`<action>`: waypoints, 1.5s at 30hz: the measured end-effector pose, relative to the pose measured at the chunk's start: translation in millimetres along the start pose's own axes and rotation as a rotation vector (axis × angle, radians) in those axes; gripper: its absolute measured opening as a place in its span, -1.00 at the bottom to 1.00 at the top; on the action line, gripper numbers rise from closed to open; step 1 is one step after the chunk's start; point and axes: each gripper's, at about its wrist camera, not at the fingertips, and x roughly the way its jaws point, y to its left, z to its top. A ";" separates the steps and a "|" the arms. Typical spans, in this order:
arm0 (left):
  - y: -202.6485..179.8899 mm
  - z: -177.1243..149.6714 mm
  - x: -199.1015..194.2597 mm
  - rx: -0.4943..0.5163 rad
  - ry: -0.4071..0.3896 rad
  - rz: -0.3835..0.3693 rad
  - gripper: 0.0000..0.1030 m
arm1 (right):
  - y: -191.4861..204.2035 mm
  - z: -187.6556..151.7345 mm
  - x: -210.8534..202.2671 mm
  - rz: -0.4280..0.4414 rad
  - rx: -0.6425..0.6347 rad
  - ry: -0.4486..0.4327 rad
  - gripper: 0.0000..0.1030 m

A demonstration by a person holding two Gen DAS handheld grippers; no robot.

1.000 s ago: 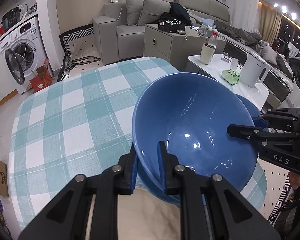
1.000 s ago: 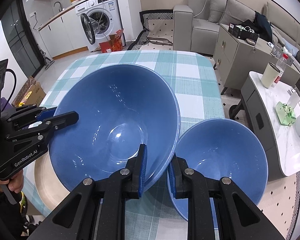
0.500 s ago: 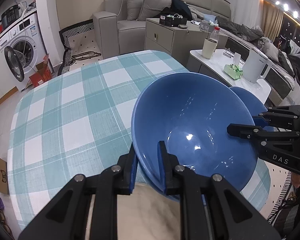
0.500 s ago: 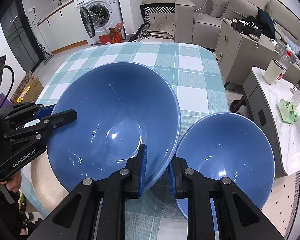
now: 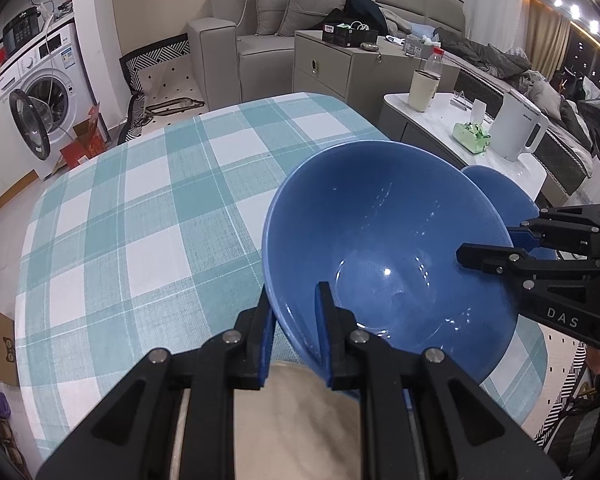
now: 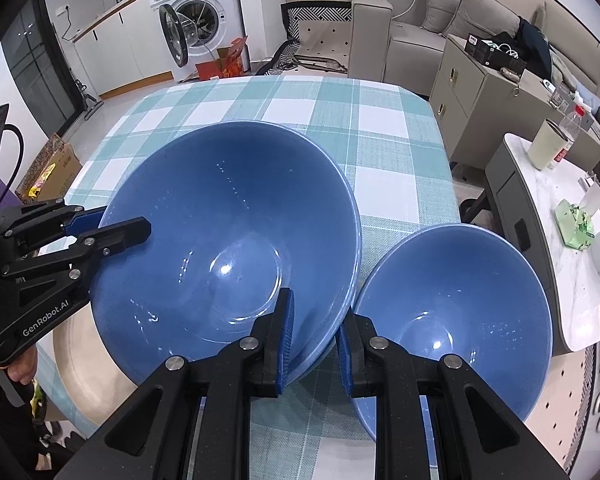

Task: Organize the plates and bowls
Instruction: 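Lower the bowl and open the left gripper while the right gripper sets down its bowl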

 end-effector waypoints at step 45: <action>-2.7 -5.1 12.0 0.036 0.045 0.008 -0.16 | 16.6 -5.3 3.5 -0.119 -0.146 -0.003 -0.16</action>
